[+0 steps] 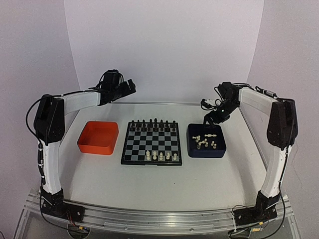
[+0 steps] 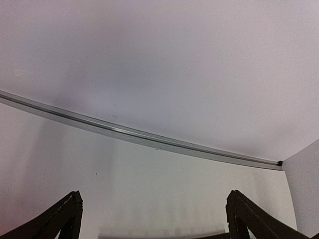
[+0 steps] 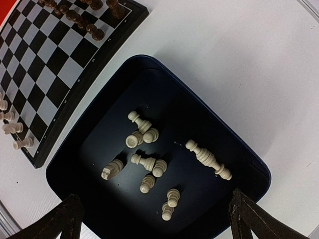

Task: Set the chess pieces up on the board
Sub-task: Adjust the chess piece in the storage box.

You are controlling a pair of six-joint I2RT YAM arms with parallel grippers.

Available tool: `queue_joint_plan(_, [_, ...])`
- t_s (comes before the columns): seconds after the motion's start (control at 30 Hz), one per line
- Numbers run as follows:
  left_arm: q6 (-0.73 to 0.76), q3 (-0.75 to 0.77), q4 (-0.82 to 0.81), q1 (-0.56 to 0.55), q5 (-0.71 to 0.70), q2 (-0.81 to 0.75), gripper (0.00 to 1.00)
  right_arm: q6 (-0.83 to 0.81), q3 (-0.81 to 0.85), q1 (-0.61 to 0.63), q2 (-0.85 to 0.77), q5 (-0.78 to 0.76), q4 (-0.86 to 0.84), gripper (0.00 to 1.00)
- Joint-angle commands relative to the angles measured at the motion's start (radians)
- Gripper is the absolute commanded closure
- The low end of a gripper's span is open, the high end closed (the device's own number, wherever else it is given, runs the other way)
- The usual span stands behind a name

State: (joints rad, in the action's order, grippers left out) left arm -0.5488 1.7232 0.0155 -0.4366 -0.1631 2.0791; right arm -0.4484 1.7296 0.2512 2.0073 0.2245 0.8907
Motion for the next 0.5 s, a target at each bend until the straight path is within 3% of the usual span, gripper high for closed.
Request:
queue_joint_plan(0.0, [0.02, 0.056, -0.035, 0.012, -0.007, 0.005, 0.0, -0.01, 0.063, -0.004, 0.019, 0.005, 0.06, 0.02])
queue_joint_plan(0.47, [0.028, 0.034, -0.052, 0.021, 0.011, -0.005, 0.0, -0.006, 0.088, -0.004, 0.035, -0.021, 0.1, 0.02])
